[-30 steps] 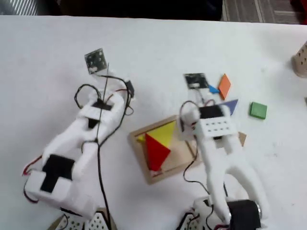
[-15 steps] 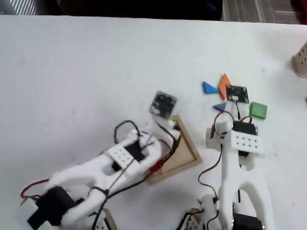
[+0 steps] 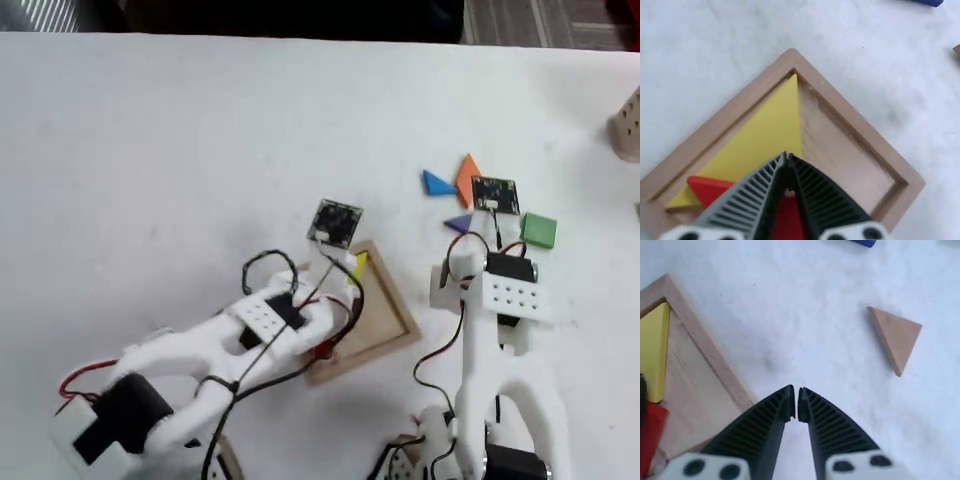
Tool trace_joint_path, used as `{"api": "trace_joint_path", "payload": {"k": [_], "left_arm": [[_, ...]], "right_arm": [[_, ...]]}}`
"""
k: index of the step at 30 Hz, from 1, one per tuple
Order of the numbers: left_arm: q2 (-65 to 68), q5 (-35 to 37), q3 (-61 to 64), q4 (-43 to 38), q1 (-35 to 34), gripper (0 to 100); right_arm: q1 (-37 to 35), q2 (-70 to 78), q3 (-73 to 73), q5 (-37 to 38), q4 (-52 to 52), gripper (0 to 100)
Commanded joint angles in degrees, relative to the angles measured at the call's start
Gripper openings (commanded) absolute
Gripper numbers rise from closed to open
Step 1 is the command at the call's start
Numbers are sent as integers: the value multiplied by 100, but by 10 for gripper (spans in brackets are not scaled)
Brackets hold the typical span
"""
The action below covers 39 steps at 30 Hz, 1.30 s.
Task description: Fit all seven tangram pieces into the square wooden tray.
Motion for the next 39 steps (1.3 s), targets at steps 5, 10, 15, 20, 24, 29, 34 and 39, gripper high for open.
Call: {"api": "trace_joint_path", "payload": {"k": [5,10,15,20,24,29,34,39], "left_arm": [[-514,88,246,343,-215,23],[-1200,62,809,343,-418,23],[-1684,44,1011,334,-927,23],[-1798,44,993,299,-1042,24],[-1798,44,976,290,-1068,24],[-1798,35,879,26,-1446,24],[-1798,88,756,-237,-2158,24],[-1754,88,448,-62,-2791,24]], "right_arm": [[48,-13,-26,35,-66,18],[48,-13,-26,35,-66,18],[48,-13,-26,35,-66,18],[48,-13,-26,0,-110,18],[40,-4,0,0,-479,22],[-295,-4,18,-9,-769,148],[-884,22,18,0,-945,154],[-1393,549,-185,44,-910,152]]}}
